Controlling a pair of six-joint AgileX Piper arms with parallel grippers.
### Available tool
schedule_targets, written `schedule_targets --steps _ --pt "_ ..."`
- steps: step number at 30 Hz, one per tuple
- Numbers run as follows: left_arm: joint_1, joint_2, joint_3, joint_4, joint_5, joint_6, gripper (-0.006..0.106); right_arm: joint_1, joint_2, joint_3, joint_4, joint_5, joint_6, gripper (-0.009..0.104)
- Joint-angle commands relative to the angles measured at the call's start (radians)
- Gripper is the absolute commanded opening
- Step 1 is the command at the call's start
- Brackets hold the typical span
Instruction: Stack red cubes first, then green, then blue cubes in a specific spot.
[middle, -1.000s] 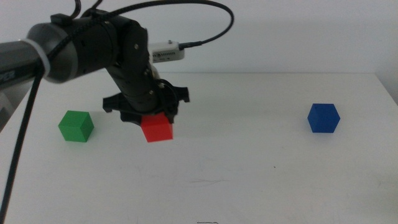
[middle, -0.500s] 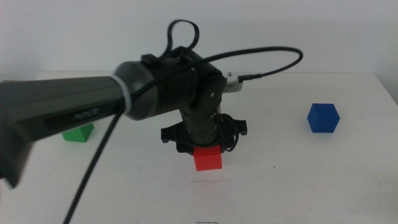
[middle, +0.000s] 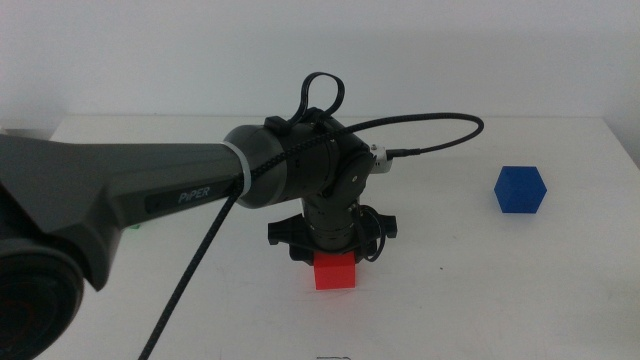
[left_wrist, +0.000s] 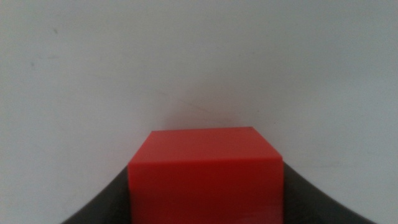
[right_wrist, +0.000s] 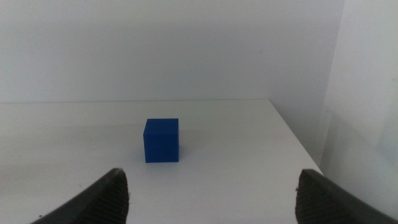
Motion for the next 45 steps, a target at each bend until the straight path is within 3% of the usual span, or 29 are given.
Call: schedule_targets --steps 1,9,13,14,18,24,29,31,36,45 --pt "-0.001 -0.049 -0.031 0.001 -0.03 -0.014 -0.001 0.0 -0.015 -0.024 -0.008 -0.076 -0.013 0.094" --pt "-0.002 -0.045 -0.031 0.01 -0.013 -0.009 -0.001 0.0 -0.015 -0.024 -0.008 -0.076 -0.013 0.094" --pt "-0.002 -0.045 -0.031 0.01 -0.01 -0.004 0.011 0.0 -0.015 -0.024 -0.008 -0.076 -0.013 0.094" --pt "-0.002 -0.045 -0.031 0.008 -0.012 -0.004 0.07 0.0 -0.015 -0.024 -0.008 -0.076 -0.013 0.094" --pt "-0.002 -0.045 -0.031 0.023 -0.013 0.0 0.093 0.0 -0.015 -0.024 -0.008 -0.076 -0.013 0.094" --pt "-0.001 -0.138 -0.031 0.039 0.056 0.022 0.094 0.0 -0.015 -0.024 -0.008 -0.076 -0.013 0.094" --pt "0.009 -0.323 -0.031 0.217 0.211 0.06 0.094 0.0 -0.015 -0.024 -0.008 -0.076 -0.013 0.094" --pt "0.041 -0.389 -0.031 0.241 0.274 0.105 0.094 0.0 -0.015 -0.024 -0.008 -0.076 -0.013 0.094" --pt "0.237 -0.516 -0.031 0.169 0.344 0.296 0.094 0.0 -0.015 -0.024 -0.008 -0.076 -0.013 0.094" --pt "0.62 -0.483 -0.031 -0.075 0.362 0.687 0.094 0.0 -0.015 -0.024 -0.008 -0.076 -0.013 0.094"
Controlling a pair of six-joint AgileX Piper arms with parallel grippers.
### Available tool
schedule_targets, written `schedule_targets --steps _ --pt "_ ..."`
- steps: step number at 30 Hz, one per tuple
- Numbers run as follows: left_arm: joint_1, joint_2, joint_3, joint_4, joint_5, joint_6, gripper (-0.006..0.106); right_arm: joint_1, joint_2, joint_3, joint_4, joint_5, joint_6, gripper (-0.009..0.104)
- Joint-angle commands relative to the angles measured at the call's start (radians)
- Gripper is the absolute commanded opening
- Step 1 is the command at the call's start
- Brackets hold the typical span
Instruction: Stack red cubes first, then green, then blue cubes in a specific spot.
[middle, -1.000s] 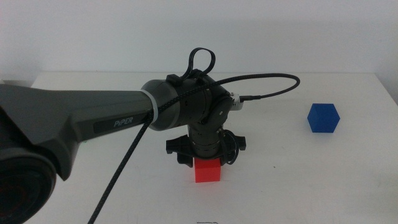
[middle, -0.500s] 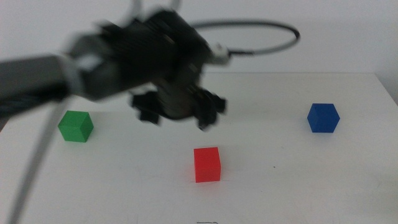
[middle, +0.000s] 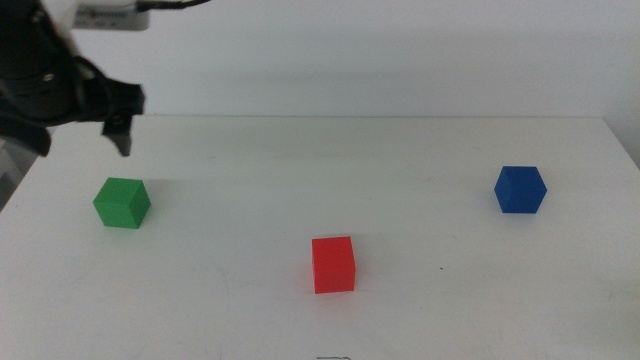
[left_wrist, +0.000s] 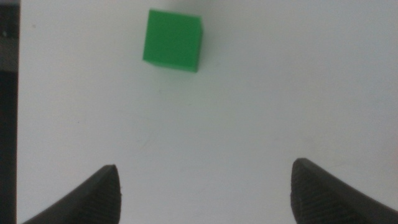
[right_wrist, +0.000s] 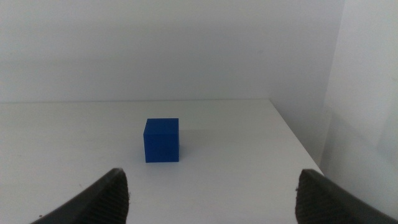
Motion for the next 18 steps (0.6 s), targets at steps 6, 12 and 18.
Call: schedule_targets --steps 6,12,18 --pt "0.17 0.096 -0.029 -0.181 -0.093 0.265 0.094 0.0 -0.015 -0.024 -0.008 -0.076 -0.013 0.094" --pt "0.207 0.203 -0.029 -0.186 -0.181 0.332 0.094 0.0 -0.015 -0.024 -0.008 -0.076 -0.013 0.094" --pt "0.208 0.274 -0.029 -0.186 -0.26 0.361 0.094 0.0 -0.015 -0.024 -0.008 -0.076 -0.013 0.094"
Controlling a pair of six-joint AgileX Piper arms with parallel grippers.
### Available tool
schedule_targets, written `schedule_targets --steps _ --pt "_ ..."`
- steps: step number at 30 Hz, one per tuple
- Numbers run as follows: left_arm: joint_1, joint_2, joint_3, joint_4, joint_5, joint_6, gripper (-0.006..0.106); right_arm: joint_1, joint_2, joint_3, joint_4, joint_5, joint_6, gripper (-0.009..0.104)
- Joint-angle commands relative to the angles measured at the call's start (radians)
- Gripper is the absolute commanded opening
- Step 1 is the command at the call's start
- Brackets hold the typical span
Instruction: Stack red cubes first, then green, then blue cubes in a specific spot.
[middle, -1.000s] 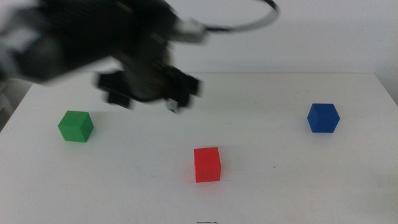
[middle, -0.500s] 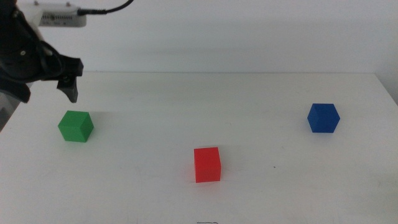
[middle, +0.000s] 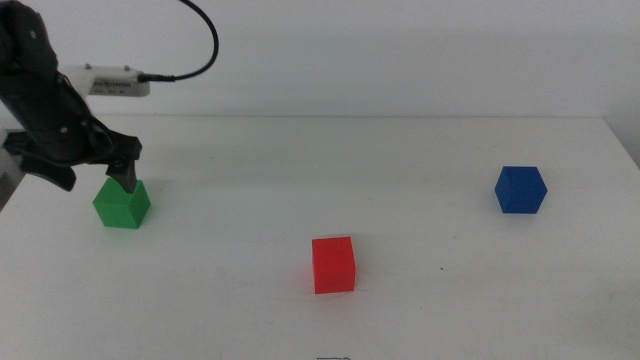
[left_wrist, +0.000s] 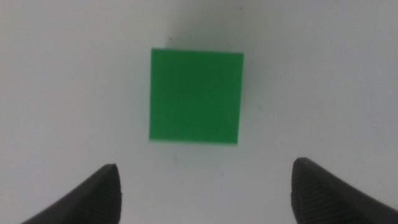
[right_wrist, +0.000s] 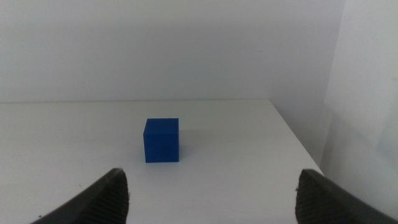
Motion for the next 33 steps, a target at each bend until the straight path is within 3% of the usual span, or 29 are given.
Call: schedule_targets --steps 1,25,29,33 --pt "0.0 -0.03 -0.029 -0.017 -0.053 0.008 0.094 0.0 -0.015 -0.024 -0.008 -0.076 -0.013 0.094" --pt "0.0 0.129 -0.029 -0.026 -0.222 0.019 0.088 0.0 -0.015 -0.024 -0.008 -0.076 -0.013 0.094" --pt "0.0 0.138 -0.029 -0.026 -0.235 0.02 0.08 0.0 -0.015 -0.024 -0.008 -0.076 -0.013 0.094" --pt "0.0 0.145 -0.029 -0.026 -0.238 0.022 0.061 0.0 -0.015 -0.024 -0.008 -0.076 -0.013 0.094"
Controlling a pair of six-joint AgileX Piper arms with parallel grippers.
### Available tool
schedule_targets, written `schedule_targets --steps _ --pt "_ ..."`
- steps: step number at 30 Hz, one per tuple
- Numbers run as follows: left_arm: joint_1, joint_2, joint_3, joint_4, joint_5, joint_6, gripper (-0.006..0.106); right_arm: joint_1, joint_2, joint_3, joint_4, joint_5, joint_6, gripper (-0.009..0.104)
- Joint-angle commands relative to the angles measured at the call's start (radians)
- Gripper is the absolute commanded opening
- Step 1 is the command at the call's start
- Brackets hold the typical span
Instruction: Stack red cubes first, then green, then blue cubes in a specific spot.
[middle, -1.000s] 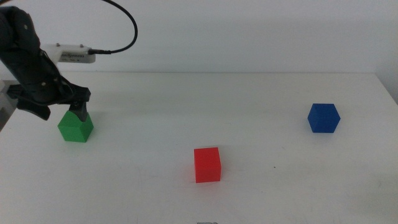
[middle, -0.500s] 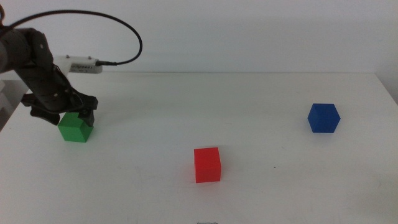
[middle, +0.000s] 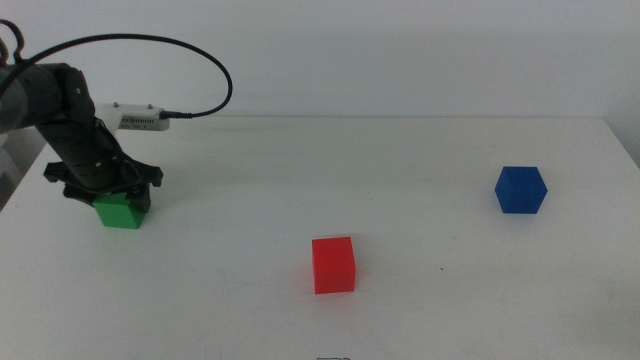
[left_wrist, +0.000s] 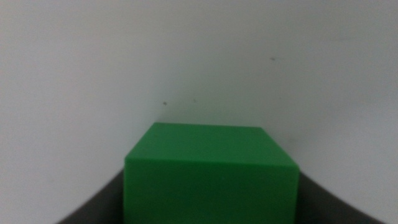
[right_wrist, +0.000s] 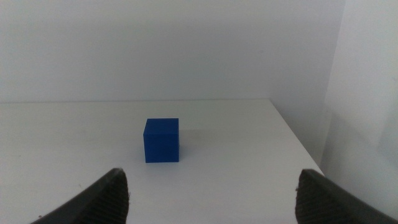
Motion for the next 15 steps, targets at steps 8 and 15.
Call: schedule_targets --steps 8,15 --pt "0.0 -0.109 -0.028 -0.01 0.012 -0.063 -0.002 0.0 -0.015 -0.024 -0.008 -0.076 -0.013 0.094" --pt "-0.002 -0.322 0.169 -0.048 -0.053 -0.166 -0.002 0.0 -0.015 -0.024 -0.008 -0.076 -0.013 0.094"
